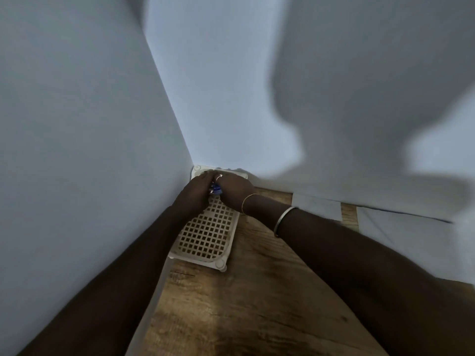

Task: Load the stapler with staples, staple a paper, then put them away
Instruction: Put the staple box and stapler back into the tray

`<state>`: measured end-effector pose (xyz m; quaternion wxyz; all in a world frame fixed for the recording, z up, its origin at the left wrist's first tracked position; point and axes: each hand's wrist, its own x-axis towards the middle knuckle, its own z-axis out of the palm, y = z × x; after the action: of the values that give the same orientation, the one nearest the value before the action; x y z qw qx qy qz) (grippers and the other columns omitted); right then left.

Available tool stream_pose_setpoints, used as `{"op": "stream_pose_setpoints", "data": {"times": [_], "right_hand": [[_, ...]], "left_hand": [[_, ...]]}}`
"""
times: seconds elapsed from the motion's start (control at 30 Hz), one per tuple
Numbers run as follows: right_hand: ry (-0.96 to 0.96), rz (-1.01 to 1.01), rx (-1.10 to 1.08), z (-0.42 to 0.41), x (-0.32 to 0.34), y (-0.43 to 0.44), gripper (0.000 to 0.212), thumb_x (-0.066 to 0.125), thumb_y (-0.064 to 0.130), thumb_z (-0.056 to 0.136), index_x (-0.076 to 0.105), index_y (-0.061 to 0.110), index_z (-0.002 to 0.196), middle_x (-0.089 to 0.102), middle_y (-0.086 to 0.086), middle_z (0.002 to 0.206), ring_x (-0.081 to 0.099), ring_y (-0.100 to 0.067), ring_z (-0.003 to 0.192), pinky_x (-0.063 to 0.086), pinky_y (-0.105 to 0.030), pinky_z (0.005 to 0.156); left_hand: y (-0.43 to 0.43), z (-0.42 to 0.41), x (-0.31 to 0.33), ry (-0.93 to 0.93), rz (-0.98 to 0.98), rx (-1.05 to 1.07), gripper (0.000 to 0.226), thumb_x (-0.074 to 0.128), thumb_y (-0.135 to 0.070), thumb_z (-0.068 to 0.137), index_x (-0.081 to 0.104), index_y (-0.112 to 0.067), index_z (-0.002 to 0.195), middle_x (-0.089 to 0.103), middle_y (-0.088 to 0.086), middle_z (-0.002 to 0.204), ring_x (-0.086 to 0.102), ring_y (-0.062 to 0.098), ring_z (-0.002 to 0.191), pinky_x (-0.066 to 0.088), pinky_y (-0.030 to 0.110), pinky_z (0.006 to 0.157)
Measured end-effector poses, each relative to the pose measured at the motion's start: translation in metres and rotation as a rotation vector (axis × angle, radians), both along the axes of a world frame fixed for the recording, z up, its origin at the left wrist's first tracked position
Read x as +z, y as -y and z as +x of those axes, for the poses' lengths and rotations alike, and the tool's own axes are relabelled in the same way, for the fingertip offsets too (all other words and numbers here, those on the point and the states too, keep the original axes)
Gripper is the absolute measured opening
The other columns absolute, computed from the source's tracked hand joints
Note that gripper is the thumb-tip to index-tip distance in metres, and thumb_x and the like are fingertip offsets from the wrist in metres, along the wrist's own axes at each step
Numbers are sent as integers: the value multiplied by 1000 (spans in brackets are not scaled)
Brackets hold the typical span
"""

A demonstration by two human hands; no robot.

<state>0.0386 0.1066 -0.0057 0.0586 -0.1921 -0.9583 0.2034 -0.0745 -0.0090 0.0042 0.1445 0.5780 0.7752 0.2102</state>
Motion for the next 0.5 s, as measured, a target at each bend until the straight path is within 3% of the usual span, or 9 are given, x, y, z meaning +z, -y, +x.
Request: {"op": "stream_pose_setpoints", "data": {"times": [0.5], "right_hand": [[25,41,-21,8,-9,1,29,57,11,93,60,10,122,67,-14,119,59,-34,115,53,-41,84]], "left_hand": [[-5,-7,-16,73,-31,-7,76,59,20,79,45,-5,150,57,14,148,55,27,136,36,25,112]]}}
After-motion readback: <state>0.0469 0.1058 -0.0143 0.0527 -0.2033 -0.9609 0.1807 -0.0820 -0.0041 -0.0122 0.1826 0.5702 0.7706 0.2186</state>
